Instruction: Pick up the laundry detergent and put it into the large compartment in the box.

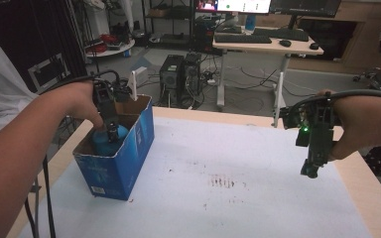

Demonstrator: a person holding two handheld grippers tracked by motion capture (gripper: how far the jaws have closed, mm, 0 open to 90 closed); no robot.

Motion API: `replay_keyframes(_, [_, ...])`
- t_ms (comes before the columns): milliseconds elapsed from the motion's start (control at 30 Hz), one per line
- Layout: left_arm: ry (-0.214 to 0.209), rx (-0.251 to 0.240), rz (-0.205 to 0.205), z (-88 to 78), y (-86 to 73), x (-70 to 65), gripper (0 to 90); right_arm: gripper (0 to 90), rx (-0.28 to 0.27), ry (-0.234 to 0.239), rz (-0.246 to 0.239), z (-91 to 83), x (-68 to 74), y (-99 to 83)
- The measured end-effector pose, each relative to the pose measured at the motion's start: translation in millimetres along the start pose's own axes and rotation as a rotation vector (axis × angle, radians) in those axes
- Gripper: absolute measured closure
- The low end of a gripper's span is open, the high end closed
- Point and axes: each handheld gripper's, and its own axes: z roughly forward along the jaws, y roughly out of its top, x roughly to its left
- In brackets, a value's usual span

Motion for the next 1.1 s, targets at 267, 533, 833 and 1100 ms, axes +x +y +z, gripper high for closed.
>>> replay_keyframes(267, [0.005, -0.027, -0.001, -15.7, -1.4, -2.6, 22.5, 12.7, -0.003, 0.005, 0.007, -0.1, 0.9, 0.3])
replay_keyframes(533, [0.006, -0.048, 0.01, -34.6, -3.3, -7.3, 20.0, 12.7, -0.005, 0.007, -0.003, 0.3, -0.4, -0.5])
replay_keyframes(833, [0.002, -0.064, 0.059, -56.7, -2.7, -19.4, 16.6, 12.7, -0.006, 0.011, -0.007, 1.4, -0.9, 2.1])
replay_keyframes(1100, [0.008, -0.083, 0.142, -68.1, 7.4, -41.5, 8.2, 12.7, -0.006, 0.015, -0.014, 2.4, -1.7, 4.4])
